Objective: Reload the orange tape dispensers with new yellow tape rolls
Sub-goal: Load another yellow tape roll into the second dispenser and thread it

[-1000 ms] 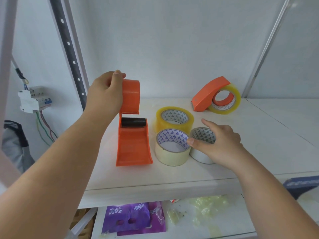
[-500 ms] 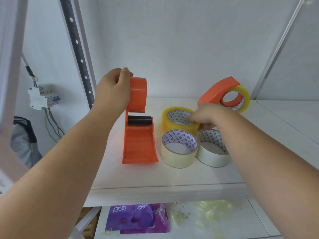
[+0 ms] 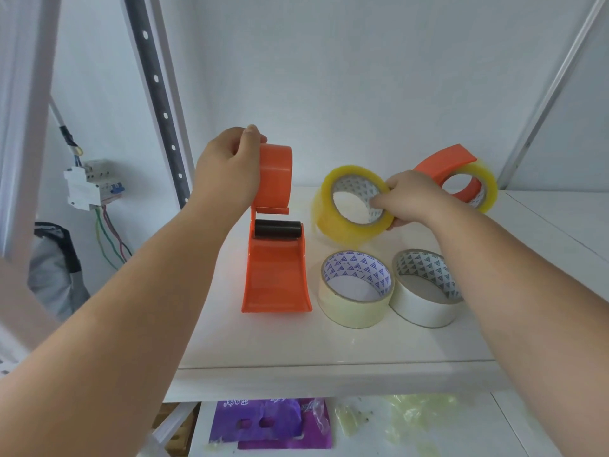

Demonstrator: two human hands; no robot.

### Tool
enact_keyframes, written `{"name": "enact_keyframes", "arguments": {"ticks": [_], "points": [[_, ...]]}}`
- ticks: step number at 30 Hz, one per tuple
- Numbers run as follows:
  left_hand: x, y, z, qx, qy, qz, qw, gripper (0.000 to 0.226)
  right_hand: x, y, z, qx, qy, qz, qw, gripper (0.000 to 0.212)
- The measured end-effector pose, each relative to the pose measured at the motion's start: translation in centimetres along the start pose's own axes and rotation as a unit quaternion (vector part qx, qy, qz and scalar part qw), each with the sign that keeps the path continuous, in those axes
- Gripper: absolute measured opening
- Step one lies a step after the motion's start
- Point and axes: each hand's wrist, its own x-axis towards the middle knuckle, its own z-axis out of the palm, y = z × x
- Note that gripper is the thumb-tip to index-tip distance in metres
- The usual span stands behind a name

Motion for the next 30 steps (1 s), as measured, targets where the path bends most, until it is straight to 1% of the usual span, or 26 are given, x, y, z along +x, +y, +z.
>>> {"name": "enact_keyframes", "arguments": {"ticks": [4, 7, 10, 13, 15, 17, 19, 27, 30], "points": [[0.2, 0.0, 0.2, 0.003, 0.001, 0.001, 1.0, 0.032, 0.1, -0.4, 0.2, 0.036, 0.066, -0.056, 0.996, 0.022], [0.1, 0.0, 0.3, 0.004, 0.003, 0.007, 1.0, 0.032, 0.0, -0.9, 0.0, 0.033, 0.105, -0.105, 0.988, 0.014], [0.1, 0.0, 0.4, 0.001, 0.006, 0.012, 1.0, 0.033, -0.2, -1.7, -0.4, 0.042, 0.141, -0.161, 0.976, 0.01], [0.2, 0.1, 0.3, -0.002, 0.007, 0.015, 1.0, 0.033, -0.6, -2.6, -0.7, 0.09, 0.175, -0.198, 0.96, 0.013], [0.2, 0.0, 0.1, -0.005, 0.007, 0.015, 1.0, 0.034, -0.8, -3.1, -0.7, 0.113, 0.192, -0.226, 0.948, 0.011], [0.3, -0.1, 0.1, -0.007, 0.005, 0.015, 1.0, 0.035, -1.0, -3.5, -0.6, 0.14, 0.194, -0.245, 0.939, 0.008], [0.3, -0.1, 0.0, -0.01, 0.002, 0.013, 1.0, 0.036, -0.9, -3.7, -0.3, 0.161, 0.194, -0.263, 0.931, 0.01], [0.2, 0.0, -0.1, -0.016, -0.003, 0.002, 1.0, 0.035, -1.1, -4.4, 1.3, 0.192, 0.194, -0.364, 0.89, 0.022], [0.2, 0.0, -0.3, -0.032, -0.012, -0.001, 0.999, 0.034, -1.0, -4.7, 1.8, 0.187, 0.184, -0.383, 0.886, 0.023]]}}
